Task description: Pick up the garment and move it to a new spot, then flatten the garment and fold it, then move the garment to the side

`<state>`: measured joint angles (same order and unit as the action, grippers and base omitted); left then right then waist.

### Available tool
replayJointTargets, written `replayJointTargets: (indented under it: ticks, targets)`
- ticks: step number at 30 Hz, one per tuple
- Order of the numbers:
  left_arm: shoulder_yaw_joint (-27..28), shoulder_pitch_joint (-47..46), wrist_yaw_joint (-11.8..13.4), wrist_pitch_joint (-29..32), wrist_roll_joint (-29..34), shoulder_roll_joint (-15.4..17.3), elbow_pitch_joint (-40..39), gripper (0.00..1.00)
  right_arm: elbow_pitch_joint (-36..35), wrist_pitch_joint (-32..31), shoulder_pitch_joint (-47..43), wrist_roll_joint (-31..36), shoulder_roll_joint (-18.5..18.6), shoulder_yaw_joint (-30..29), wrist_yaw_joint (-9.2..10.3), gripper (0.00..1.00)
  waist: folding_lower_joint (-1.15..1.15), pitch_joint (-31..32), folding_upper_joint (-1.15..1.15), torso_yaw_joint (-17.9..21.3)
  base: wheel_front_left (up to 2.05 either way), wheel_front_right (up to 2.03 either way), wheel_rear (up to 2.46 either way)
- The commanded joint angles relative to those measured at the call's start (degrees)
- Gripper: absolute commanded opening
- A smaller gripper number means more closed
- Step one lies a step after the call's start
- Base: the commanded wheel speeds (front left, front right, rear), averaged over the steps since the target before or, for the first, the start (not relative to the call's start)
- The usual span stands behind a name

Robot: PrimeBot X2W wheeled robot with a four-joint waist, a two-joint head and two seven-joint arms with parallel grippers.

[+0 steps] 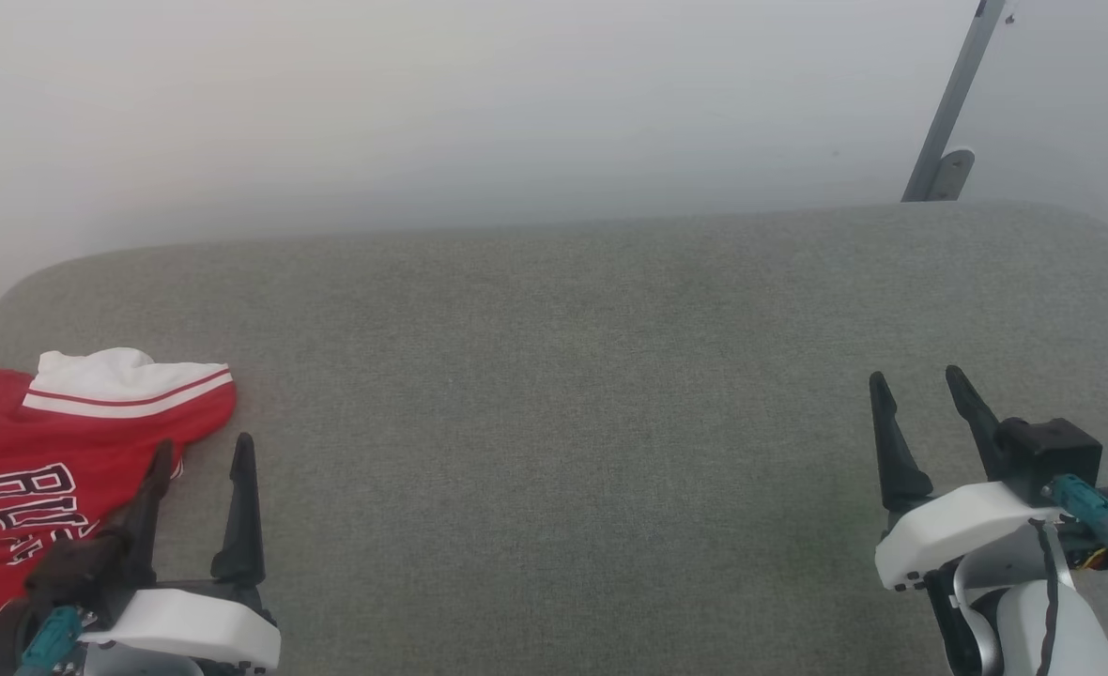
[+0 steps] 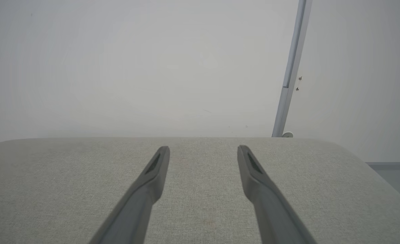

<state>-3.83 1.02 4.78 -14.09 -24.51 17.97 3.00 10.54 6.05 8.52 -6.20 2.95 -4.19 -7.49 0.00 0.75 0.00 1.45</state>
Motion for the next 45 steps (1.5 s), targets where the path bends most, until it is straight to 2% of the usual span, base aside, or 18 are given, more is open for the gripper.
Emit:
replayJointTargets:
  ticks: [1,8,21,25,45]
  targets:
    - [-0.2,0.7,0.3,-0.5,1.0,0.4,-0.4,1.00,-0.4,0.4,0.6,1.2,-0.1,0.0,0.00,1.00,0.00,0.0,0.00,0.0,0.00,0.00,0.00]
    - [-0.4,0.9,0.3,-1.2,2.8,0.9,-0.8,1.00,-0.5,1.0,0.6,4.0,-0.1,-0.1,0.00,1.00,0.00,0.1,0.00,0.1,0.00,0.00,0.00]
    - [-0.2,1.1,-0.3,-1.2,1.3,0.4,-0.5,1.00,-0.4,1.1,0.0,3.5,-0.1,-0.3,0.00,1.00,0.00,0.4,0.00,0.0,0.00,0.00,0.00]
    - [0.2,0.9,-0.2,-0.8,0.4,0.3,0.3,1.00,-0.3,1.0,-0.3,2.7,-0.1,0.0,0.00,1.00,0.00,0.7,0.00,-1.1,0.00,0.00,0.00]
    - [4.4,3.3,2.2,2.6,-3.4,2.4,-0.5,1.00,1.7,-0.1,0.3,0.5,1.0,7.4,0.01,1.00,0.00,4.8,0.00,-15.4,0.00,0.00,0.00]
